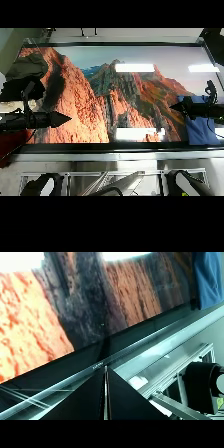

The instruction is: Fold the shirts.

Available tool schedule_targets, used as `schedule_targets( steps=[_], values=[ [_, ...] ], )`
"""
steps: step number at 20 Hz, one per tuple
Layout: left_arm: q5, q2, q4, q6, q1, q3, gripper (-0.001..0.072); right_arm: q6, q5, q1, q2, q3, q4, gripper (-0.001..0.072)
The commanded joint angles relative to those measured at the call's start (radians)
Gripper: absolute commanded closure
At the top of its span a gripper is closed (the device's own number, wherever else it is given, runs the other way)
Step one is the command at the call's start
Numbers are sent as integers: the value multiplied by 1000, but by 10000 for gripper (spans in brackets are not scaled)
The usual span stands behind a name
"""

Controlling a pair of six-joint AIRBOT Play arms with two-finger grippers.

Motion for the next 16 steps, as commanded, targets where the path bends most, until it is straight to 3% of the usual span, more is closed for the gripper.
schedule_targets(
  steps=[1, 8, 11, 15, 16],
  values=[
    [2, 1, 0, -1, 1, 0, 693, 0, 1, 1, 1, 0, 0, 688],
    [46, -8, 3, -14, 1, 18, 694, 0, 1, 1, 1, 0, 0, 688],
    [61, -107, 22, -21, 1, 166, 694, 0, 1, 1, 0, 0, 0, 688],
    [122, -302, 206, -24, 1, 455, 674, 0, 1, 1, -2, 0, 0, 688],
    [148, -357, 250, -27, 1, 529, 316, 0, 1, 1, -2, 0, 0, 688]
  ],
)
